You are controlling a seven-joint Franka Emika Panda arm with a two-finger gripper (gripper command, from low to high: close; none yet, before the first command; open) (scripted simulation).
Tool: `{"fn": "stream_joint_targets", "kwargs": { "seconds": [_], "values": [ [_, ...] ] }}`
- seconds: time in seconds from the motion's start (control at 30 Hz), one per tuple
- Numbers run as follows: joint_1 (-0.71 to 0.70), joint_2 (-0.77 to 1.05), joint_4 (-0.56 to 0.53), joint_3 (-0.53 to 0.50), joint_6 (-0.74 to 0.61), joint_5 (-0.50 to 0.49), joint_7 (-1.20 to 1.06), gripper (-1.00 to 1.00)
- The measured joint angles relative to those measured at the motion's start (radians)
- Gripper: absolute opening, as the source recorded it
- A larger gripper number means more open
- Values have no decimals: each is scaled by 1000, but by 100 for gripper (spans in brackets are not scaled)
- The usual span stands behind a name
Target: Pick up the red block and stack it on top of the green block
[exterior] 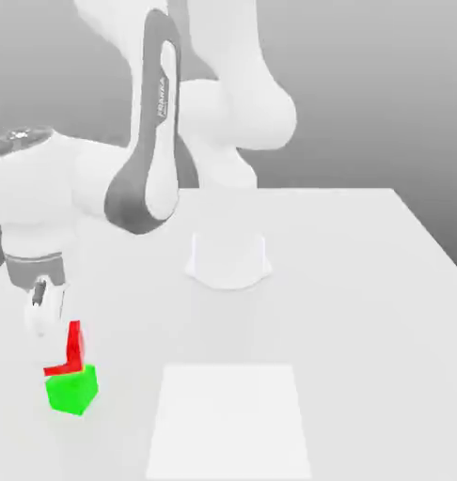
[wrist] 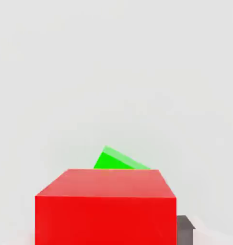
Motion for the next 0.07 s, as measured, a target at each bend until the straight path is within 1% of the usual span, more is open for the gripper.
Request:
{"fn": "stream_joint_targets", "kwargs": {
  "seconds": [0.07],
  "values": [
    [0,0,0,0,0,0,0,100]
  ]
}}
